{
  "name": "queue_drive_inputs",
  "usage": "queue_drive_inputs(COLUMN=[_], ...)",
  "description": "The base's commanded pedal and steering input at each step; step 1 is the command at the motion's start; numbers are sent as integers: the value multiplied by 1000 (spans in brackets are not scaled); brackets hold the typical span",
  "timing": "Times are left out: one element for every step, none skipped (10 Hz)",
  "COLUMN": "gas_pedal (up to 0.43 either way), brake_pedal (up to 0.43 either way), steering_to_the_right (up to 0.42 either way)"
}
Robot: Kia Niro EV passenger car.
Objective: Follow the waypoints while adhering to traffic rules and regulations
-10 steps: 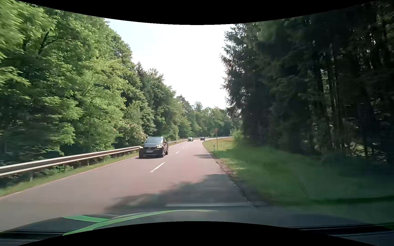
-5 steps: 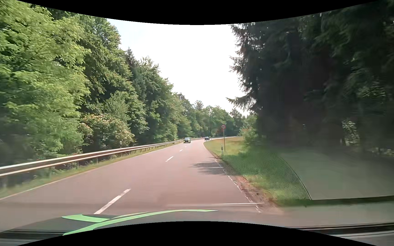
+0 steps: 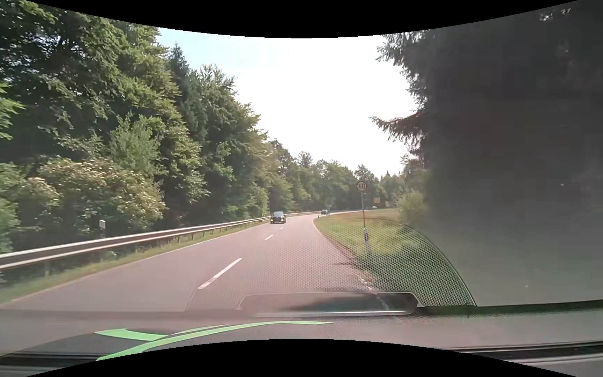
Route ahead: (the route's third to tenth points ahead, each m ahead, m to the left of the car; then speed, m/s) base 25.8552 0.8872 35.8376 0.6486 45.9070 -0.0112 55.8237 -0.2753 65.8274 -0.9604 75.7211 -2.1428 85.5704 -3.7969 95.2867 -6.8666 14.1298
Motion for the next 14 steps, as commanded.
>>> queue_drive_inputs(gas_pedal=[98, 98, 98, 98, 98, 98, 98, 98, 98, 98, 98, 98, 98, 98], brake_pedal=[0, 0, 0, 0, 0, 0, 0, 0, 0, 0, 0, 0, 0, 0], steering_to_the_right=[0, 0, 0, 0, 0, 0, 0, 0, 0, 0, 0, 0, 0, 0])
